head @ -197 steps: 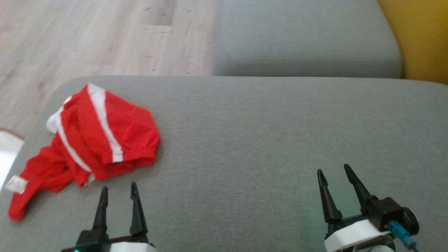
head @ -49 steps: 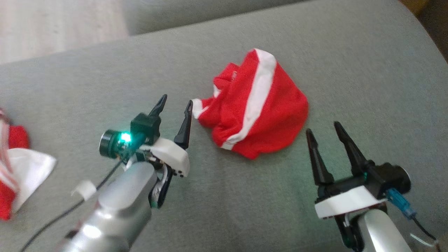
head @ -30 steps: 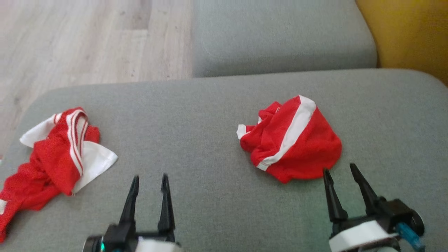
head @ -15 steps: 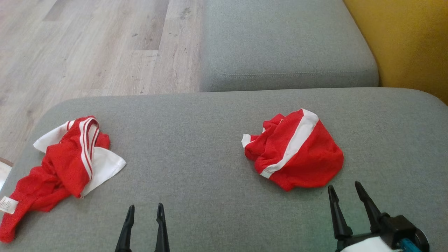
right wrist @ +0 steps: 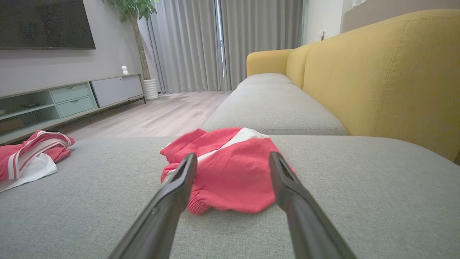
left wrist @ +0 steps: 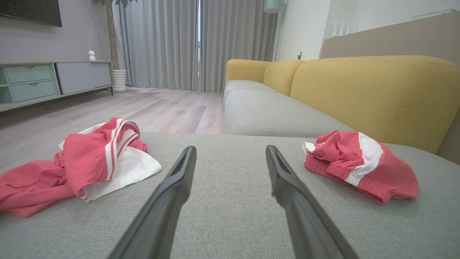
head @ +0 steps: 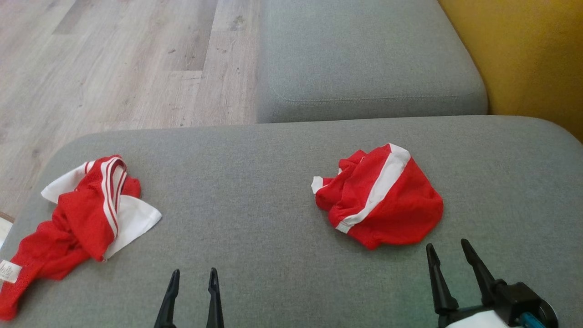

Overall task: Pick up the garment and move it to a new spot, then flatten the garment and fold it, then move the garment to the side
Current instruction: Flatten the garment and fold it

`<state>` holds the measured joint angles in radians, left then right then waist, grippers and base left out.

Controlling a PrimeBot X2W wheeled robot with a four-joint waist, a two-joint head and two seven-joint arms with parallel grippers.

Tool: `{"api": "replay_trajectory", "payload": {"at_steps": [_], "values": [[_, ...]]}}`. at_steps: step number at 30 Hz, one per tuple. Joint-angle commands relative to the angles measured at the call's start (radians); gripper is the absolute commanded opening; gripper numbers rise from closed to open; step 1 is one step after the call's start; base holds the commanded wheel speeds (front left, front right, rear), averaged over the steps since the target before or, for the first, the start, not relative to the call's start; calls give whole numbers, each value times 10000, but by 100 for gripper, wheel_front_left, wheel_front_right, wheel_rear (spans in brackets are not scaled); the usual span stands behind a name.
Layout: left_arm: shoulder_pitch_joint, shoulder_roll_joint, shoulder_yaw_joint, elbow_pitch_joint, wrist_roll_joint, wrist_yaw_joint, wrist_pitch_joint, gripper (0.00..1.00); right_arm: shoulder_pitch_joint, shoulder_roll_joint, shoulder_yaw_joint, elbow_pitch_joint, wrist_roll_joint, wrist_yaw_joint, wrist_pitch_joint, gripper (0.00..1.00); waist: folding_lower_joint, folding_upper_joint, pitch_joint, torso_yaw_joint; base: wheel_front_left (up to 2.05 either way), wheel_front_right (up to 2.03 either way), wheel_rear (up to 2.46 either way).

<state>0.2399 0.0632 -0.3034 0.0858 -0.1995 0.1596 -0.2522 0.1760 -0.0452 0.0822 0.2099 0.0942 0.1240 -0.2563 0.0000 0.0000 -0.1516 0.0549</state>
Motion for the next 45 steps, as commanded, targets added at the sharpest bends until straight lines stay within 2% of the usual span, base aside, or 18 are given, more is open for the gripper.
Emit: {"api": "replay_trajectory", "payload": {"at_steps": [1,15,21,27,35,45], "values": [[-404,-128,221,-264,137,42,-95,100,-365,-51,229,-306,-20,67,-55,100,0,0,5,5,0,0,0],[-507,-129,139,-142,149,80,-95,100,-382,-51,244,-297,89,67,-55,100,0,0,87,-123,0,0,0],[-559,-129,44,1,-331,-39,-95,100,-437,-51,313,-345,77,67,-55,100,0,0,272,-303,0,0,0],[-1316,-129,-554,827,-1397,-628,-95,100,-653,-51,329,-458,83,67,-55,100,0,0,918,-574,0,0,0],[-3206,-129,-1897,2657,-2992,-1910,-95,100,-1211,-51,491,-576,-233,67,-55,100,0,0,2072,-1230,0,0,0],[-5470,-129,-3559,4868,-4475,-2564,-95,100,-1998,-51,783,-715,-300,67,-55,100,0,0,3178,-2200,0,0,0]]}}
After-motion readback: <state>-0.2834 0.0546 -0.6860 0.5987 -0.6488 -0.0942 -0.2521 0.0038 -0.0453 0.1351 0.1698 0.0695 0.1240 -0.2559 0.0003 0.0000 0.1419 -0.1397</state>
